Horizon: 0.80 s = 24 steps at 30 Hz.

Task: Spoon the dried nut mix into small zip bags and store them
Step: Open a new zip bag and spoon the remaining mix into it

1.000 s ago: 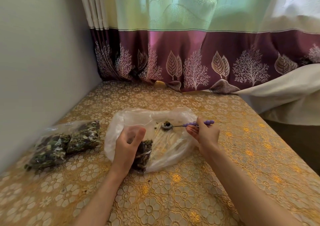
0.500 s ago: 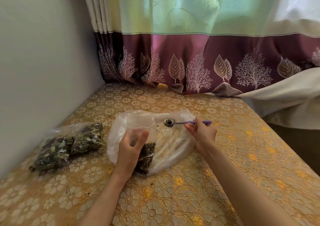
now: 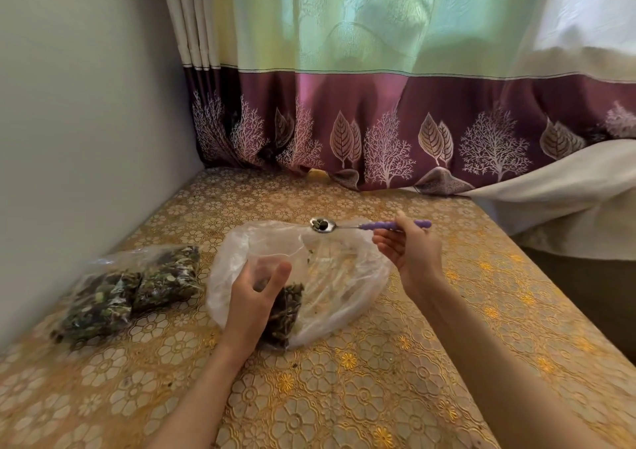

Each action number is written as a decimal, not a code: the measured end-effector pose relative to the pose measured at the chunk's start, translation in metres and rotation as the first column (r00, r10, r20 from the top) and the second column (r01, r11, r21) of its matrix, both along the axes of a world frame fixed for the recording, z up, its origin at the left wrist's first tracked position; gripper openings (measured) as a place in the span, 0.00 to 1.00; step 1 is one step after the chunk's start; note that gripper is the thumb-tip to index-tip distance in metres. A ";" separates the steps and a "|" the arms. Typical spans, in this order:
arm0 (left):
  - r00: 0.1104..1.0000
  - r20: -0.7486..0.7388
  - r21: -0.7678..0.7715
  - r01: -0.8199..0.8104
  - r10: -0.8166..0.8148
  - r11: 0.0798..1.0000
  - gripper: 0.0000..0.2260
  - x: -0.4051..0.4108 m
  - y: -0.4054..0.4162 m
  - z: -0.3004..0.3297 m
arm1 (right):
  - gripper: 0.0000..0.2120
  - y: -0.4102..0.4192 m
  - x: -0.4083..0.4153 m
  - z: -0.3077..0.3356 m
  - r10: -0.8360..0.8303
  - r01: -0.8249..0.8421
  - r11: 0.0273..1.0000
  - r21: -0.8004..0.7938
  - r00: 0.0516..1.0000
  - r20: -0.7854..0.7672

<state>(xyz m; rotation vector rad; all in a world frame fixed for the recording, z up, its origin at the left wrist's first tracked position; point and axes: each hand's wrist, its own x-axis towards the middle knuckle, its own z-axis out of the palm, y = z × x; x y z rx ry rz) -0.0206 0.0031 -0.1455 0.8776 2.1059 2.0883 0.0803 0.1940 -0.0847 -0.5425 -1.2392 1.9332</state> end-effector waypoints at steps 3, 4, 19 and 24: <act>1.000 -0.002 -0.023 0.008 -0.008 1.000 0.33 0.001 0.001 0.000 | 0.18 -0.010 0.006 0.020 0.091 -0.086 0.990 0.107 0.995 -0.038; 1.000 -0.003 -0.027 0.009 -0.009 1.000 0.33 0.001 0.001 0.000 | 0.18 -0.015 0.007 0.024 0.123 -0.115 0.981 0.153 0.991 -0.044; 1.000 0.031 0.010 -0.001 0.001 1.000 0.34 0.001 -0.001 0.002 | 0.09 -0.031 0.013 0.028 0.272 -0.242 0.929 0.279 0.959 -0.073; 0.999 0.024 0.025 -0.028 0.027 0.999 0.34 0.000 0.000 0.001 | 0.15 -0.020 0.008 0.003 0.070 -0.070 0.988 0.138 0.998 0.003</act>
